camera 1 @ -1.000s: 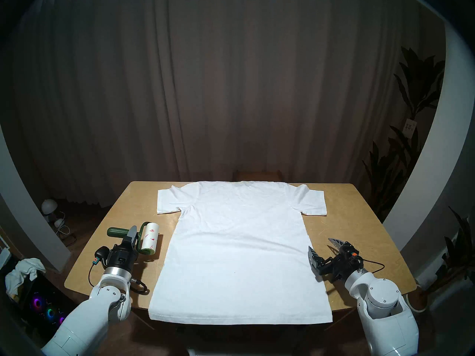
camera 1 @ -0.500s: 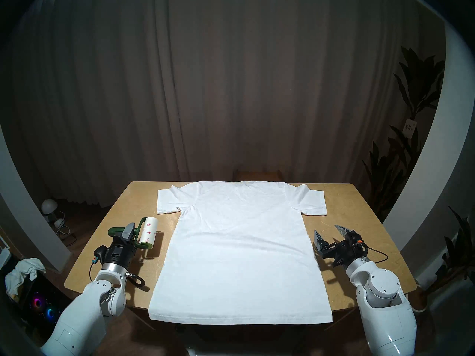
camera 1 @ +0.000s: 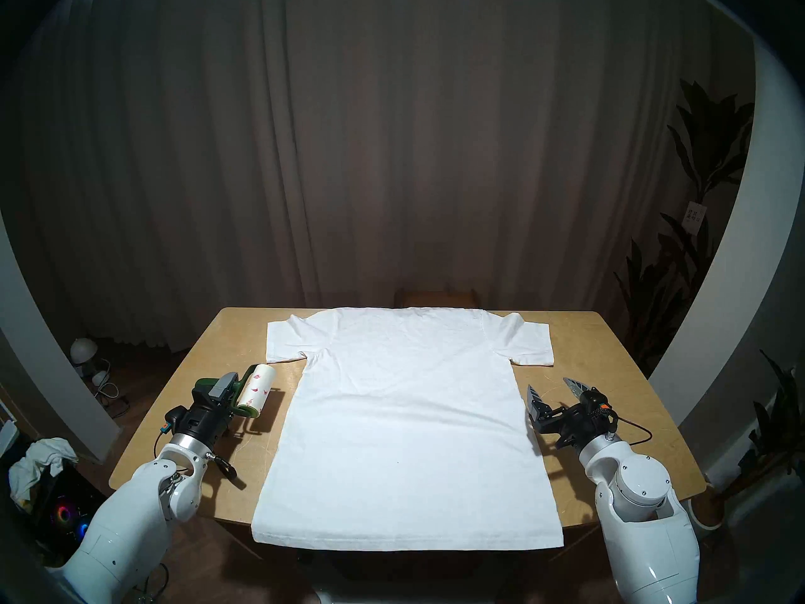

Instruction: Use the fur roller to clean a top

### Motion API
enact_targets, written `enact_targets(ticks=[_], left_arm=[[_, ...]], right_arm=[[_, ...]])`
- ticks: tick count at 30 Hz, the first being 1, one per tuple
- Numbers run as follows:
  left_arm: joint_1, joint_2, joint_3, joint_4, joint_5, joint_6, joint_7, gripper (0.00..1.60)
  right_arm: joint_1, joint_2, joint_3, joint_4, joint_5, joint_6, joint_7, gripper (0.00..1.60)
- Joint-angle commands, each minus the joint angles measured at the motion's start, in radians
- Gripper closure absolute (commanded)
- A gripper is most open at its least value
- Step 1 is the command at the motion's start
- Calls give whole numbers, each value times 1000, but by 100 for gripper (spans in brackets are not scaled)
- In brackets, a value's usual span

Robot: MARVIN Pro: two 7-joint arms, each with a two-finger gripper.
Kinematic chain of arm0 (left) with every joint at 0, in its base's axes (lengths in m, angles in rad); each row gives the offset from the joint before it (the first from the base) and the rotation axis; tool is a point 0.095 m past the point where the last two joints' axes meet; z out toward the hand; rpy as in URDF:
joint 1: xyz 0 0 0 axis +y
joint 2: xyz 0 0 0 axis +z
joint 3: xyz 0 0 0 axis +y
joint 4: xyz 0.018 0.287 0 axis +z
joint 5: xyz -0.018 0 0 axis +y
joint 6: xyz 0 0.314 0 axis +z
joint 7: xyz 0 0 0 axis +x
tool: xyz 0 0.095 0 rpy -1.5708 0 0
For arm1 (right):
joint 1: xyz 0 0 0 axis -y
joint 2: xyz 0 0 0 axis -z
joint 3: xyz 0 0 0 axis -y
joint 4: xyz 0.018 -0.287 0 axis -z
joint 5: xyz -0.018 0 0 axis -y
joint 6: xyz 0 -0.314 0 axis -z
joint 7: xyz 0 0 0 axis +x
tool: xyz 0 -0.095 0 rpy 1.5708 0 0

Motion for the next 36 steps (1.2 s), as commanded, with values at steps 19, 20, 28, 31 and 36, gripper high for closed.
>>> enact_targets(ticks=[19,20,28,31,36], left_arm=[[-49,126,-81,-162,-181,-37,489,160],[-53,126,-80,-155,-181,-29,487,160],[-124,151,-14,-78,-146,64,531,160],[-153,130,-2,-50,-170,72,566,160],[-179,116,9,-22,-164,73,567,160]], right_arm=[[26,-54,-4,13,9,-54,-77,0],[26,-54,-3,13,10,-56,-78,0],[27,-50,1,-1,9,-57,-89,0],[26,-51,1,-11,9,-53,-92,0],[22,-54,-4,-25,9,-48,-97,0]])
